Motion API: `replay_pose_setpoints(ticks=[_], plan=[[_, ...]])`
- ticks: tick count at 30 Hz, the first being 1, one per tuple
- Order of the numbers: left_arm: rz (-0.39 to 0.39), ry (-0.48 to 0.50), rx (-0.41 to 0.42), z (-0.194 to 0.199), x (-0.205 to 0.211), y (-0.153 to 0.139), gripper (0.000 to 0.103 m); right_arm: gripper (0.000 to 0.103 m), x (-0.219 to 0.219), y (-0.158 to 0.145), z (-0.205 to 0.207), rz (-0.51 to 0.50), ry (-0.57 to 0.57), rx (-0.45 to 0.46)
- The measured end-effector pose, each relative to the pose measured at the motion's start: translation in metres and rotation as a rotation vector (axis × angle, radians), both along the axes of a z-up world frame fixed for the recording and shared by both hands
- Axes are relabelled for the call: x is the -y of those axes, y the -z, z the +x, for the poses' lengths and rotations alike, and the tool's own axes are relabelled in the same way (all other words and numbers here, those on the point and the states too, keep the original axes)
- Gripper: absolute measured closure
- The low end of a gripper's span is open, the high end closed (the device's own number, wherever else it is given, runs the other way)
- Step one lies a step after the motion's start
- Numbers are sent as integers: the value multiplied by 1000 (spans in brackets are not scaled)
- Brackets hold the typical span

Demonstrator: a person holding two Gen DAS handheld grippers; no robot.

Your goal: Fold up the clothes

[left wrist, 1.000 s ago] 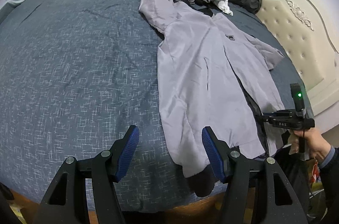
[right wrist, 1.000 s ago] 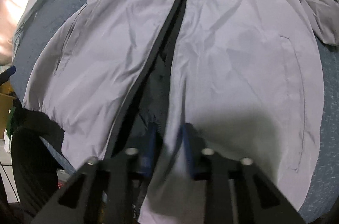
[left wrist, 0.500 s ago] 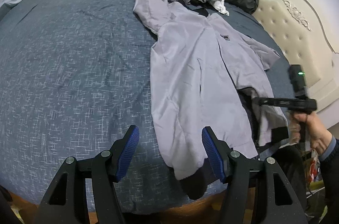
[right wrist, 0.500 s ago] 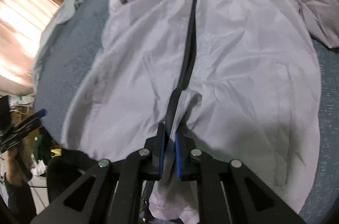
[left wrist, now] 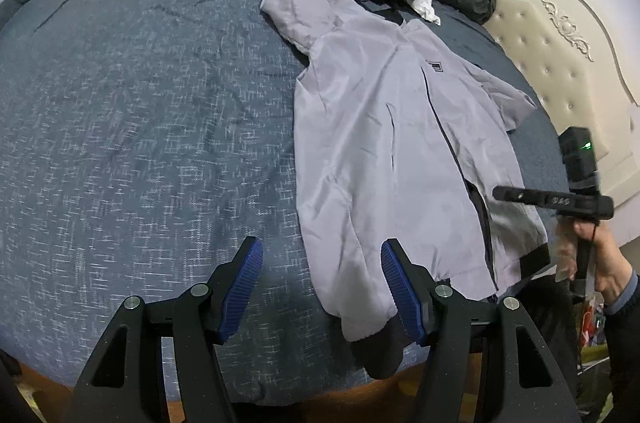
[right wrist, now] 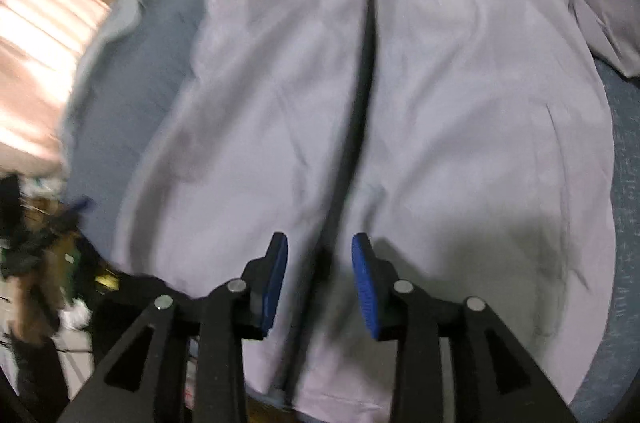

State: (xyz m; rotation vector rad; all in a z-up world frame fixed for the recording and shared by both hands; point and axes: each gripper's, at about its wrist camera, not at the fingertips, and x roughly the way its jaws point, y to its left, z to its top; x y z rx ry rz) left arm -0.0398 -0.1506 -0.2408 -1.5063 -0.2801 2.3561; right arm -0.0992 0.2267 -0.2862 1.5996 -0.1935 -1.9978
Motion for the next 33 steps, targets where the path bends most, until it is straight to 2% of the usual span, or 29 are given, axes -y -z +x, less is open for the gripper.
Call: replay_pose_setpoints(ticks=[2,5,6,7,12,14,15,18,25,28,33], plan=[[6,8,4,0,-4,1,37,69,5,2,0,-20,-22,24],[5,17,0,2,-5,-1,37,64,15,20,1,11,-35,73],[5,17,-2,3,-5,-2,37,62,17,27,1,7,-32,95],[4,15,-4,3,-3,-3,37,56,19,34,1,-6,-25,121],[-2,1,-9,5,5,-7,37,56,18,52,2,-20,9,159],[-2,-6,-7,5,8,-7,37,66,17,49,4,-24,10,137],[-3,-7,-5,5,8,-7,37,83,17,46,6,-28,10,122],[-2,-8,3,4,7,-4,37,96,15,31,10,-20,2,70],[-2,16,31,2,-2,6,37,98,-4,-22,19,7,-42,-30],[2,33,58,-2,-13,16,37,98,-7,-9,20,43,-25,-18],[12,38,118,-7,-25,34,37,98,10,17,21,17,15,27]])
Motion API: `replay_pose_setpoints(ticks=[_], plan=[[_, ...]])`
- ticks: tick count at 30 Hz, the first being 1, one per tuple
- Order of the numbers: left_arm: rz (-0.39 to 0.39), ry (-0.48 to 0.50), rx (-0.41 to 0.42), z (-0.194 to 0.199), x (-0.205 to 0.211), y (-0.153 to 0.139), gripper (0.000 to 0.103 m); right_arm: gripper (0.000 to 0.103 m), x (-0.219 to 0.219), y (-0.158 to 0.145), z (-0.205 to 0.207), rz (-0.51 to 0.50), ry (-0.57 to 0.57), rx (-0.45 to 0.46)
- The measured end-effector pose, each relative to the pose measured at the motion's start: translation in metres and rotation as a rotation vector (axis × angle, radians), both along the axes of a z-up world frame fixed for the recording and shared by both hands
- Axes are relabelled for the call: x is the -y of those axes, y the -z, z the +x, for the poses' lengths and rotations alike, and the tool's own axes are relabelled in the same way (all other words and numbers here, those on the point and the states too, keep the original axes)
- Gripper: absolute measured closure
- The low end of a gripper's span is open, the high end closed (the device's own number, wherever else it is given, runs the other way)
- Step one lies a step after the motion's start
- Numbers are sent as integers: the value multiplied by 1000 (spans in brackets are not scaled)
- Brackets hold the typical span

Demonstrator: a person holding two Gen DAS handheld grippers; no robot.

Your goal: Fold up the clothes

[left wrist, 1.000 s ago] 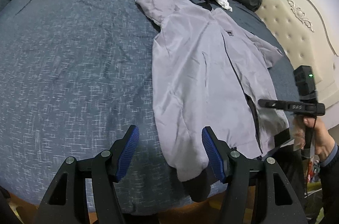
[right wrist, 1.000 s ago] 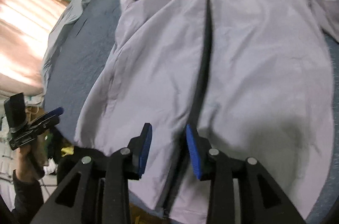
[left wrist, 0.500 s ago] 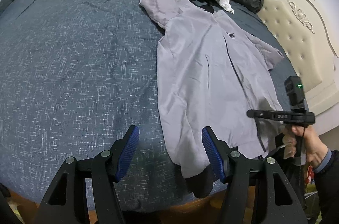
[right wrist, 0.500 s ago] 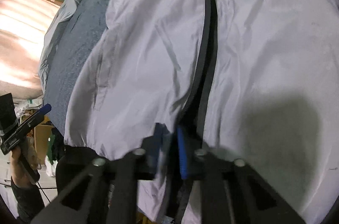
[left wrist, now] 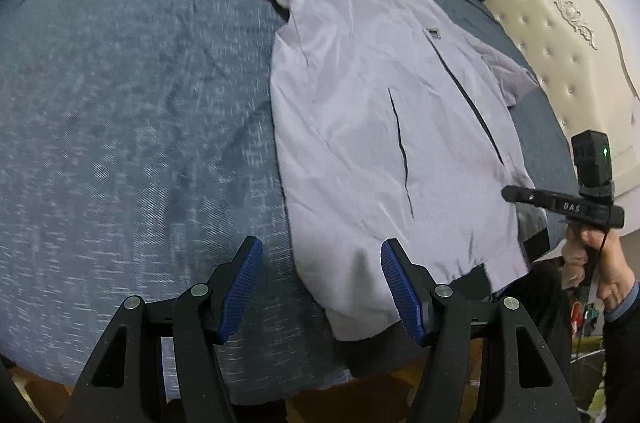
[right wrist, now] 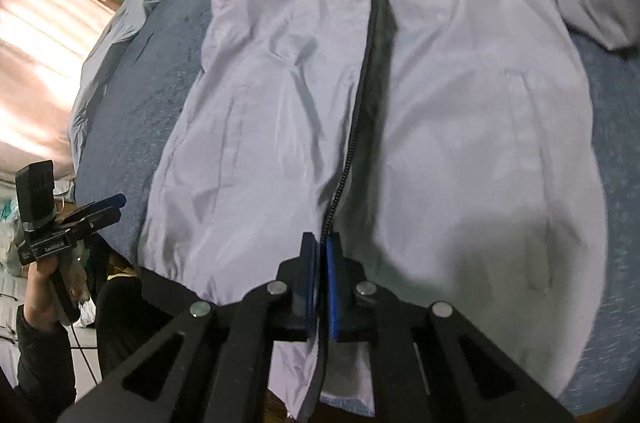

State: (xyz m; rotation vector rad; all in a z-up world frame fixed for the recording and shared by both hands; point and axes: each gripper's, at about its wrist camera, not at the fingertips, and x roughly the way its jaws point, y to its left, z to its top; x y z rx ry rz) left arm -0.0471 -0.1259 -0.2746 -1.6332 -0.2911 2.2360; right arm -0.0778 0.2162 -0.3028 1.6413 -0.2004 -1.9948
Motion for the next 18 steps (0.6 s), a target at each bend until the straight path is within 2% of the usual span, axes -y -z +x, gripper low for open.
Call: replay_pose_setpoints(ticks=[3,8,14,18], plan=[[-25,6,9,0,-7,3,37,98,-4,6,5,0,-5,7],[-27,38,-39,8,-27,-9,37,98,-19,3,4,-15,-6,9],[-61,77,15,3,-50,10,37,98,-17,4,4,-25,-17,13],[-28,85,56,0,-56,24,38,98,-17,3,5,-28,-19,14]])
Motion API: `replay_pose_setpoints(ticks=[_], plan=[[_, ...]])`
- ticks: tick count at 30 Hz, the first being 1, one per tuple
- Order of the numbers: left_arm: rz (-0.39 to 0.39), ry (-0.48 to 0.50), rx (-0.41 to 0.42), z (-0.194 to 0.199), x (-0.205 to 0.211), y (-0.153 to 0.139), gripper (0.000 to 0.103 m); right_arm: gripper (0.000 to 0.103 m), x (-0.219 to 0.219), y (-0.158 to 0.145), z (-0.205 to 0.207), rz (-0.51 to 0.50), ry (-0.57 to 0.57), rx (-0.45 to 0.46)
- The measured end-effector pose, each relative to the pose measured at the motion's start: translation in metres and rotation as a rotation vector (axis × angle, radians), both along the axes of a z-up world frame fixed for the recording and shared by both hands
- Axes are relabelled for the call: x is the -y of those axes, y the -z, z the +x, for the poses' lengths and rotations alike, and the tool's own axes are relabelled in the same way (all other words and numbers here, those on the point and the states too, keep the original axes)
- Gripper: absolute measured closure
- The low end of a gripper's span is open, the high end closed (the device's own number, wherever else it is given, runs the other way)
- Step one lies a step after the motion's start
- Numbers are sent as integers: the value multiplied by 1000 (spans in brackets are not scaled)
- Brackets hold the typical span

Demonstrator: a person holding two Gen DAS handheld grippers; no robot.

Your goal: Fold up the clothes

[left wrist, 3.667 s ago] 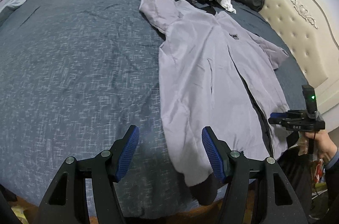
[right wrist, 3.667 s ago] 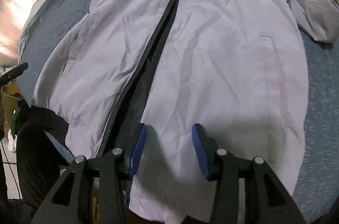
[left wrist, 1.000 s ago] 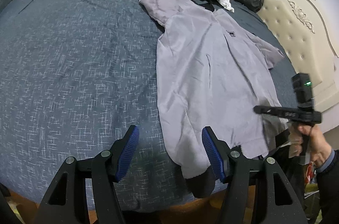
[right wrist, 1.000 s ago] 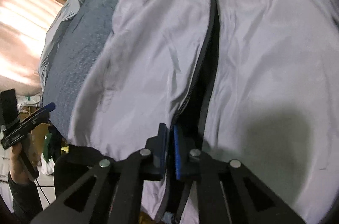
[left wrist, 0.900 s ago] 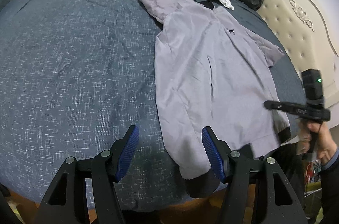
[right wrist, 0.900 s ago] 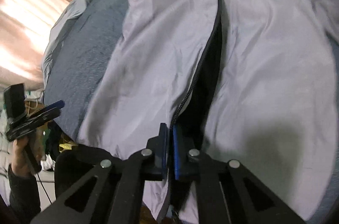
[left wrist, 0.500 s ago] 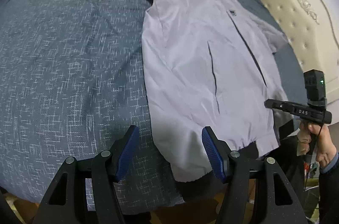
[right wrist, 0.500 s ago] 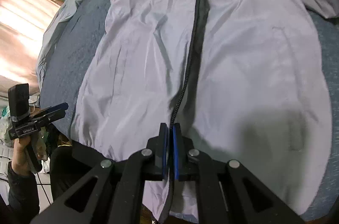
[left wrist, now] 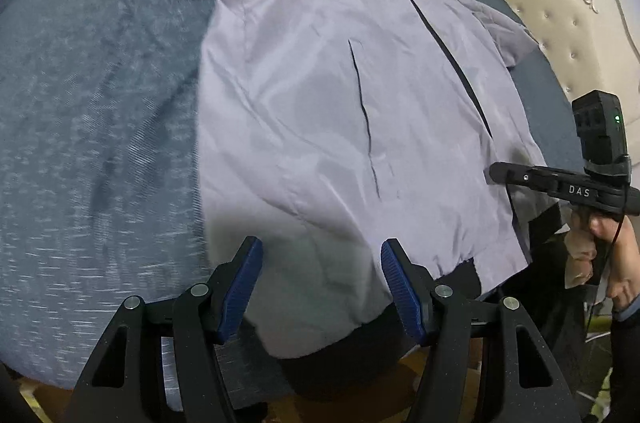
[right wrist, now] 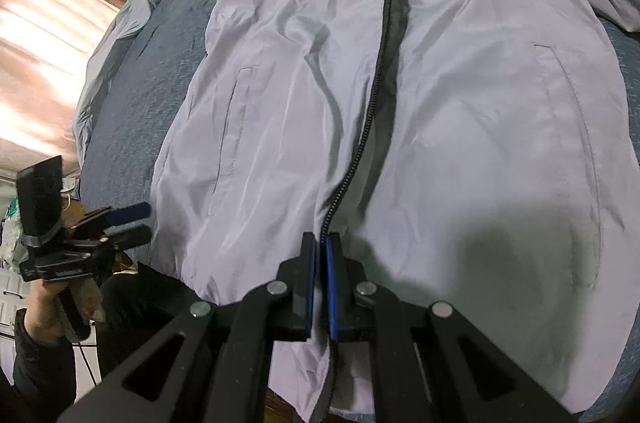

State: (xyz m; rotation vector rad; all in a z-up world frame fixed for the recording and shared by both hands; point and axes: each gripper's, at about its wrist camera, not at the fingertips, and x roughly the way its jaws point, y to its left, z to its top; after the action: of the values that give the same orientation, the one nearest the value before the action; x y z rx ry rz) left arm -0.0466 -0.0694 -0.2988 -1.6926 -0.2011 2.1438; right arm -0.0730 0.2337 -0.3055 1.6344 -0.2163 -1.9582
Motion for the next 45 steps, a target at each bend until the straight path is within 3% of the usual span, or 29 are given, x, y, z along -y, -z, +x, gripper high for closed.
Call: replay_pose_setpoints(ticks=[1,2,3,4,8,19,24,29,34,36,37,45], plan=[[-10,6,0,0,-2,3,40,98,0,0,0,0,0,1],[-24,12,-1,0,-3,6,55,98,-1,0,0,-1,0,2],[-32,21,1,0,-4,8,77,98,-1,-1,0,-2,0,2],[-28,30,4,0,-4,9,85,98,-1,-1,1,-3,1,1],[-16,55,-8,3,-1,4,100,98,2,-3,2,-11,-6,-1],[26,-18,-131,30,62,-56,101,98,39,-16,13,-65,-95,-15],[5,-71,-79,32,88,-35,101,98,69,-6,17,-23,-147,-13],[9,-106,-16,24,84,-9,99,98,80,6,16,35,-157,-15],[15,-101,-32,22,80,-12,93,98,64,-3,14,43,-135,-48],[17,-88,-23,20,73,-10,80,98,59,-8,12,47,-125,-69],[12,-81,-16,20,69,-8,78,98,59,-11,11,51,-117,-79],[-7,-56,12,14,52,-1,78,98,67,-6,12,112,-122,-103]])
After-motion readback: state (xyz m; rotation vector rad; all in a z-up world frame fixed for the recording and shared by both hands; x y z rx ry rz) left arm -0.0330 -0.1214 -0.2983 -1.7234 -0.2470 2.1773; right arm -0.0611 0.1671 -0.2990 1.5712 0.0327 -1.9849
